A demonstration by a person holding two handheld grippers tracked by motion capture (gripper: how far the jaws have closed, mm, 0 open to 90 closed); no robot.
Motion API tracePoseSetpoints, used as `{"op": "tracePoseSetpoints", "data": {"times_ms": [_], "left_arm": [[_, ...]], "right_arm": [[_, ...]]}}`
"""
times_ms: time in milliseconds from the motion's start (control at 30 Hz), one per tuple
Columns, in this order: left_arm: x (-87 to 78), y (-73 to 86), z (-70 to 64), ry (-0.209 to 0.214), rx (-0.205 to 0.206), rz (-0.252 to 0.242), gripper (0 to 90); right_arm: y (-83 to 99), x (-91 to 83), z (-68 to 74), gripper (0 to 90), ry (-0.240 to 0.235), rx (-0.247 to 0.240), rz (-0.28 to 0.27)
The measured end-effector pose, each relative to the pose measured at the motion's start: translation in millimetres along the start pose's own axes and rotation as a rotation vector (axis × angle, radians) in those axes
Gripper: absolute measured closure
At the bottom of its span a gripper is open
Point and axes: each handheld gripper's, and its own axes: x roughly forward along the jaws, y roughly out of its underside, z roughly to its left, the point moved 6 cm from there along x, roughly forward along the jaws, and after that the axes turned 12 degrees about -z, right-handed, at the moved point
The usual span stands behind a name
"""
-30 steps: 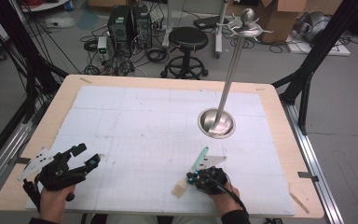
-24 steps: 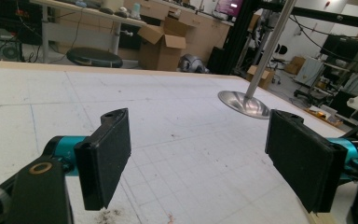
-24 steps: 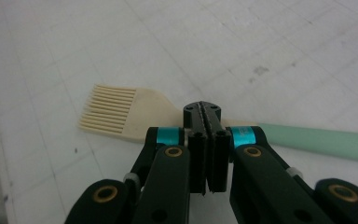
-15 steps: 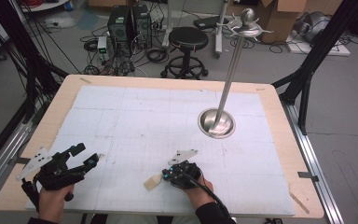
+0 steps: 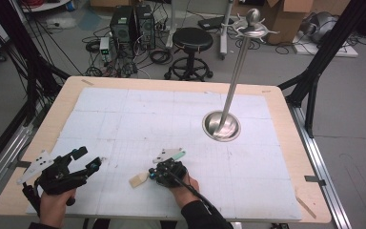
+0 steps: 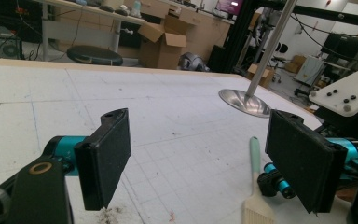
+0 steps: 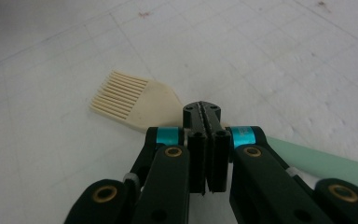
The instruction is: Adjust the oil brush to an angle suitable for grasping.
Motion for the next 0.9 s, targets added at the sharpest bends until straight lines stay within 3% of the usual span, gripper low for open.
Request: {"op": "tracePoseSetpoints", "data": {"times_ms": [167, 300, 367, 400, 533, 700, 900], "left_arm": [[-1.3, -0.3, 0.3, -0.002, 0.004, 0.000, 22.6], [-2.3, -0.5, 1.4, -0.009, 0.001, -0.002, 22.6], [-2.6, -0.4, 1.1, -0.009, 0.002, 0.000, 22.6], [-2.5, -0.2, 0.8, -0.009, 0.003, 0.001, 22.6], [-1.1, 1.2, -0.6, -0.006, 0.006, 0.008, 22.7], [-0.6, 2.0, -0.2, -0.005, 0.007, 0.012, 22.7], [-0.7, 2.2, 0.1, -0.005, 0.005, 0.012, 22.6]], "right_arm": [[-2.7, 5.6, 0.4, 85.9, 0.000, -0.007, -0.016], [-4.2, -12.9, -10.2, 87.3, 0.039, -0.019, -0.046], [-3.5, -36.3, -31.0, 88.6, 0.096, 0.023, -0.092], [-3.5, -36.3, -31.0, 88.6, 0.096, 0.023, -0.092], [5.7, -68.1, -59.5, 88.7, 0.182, 0.102, -0.118], [15.0, -71.6, -63.5, 88.7, 0.201, 0.097, -0.087], [20.3, -48.0, -56.5, 88.7, 0.180, 0.079, -0.038]]}}
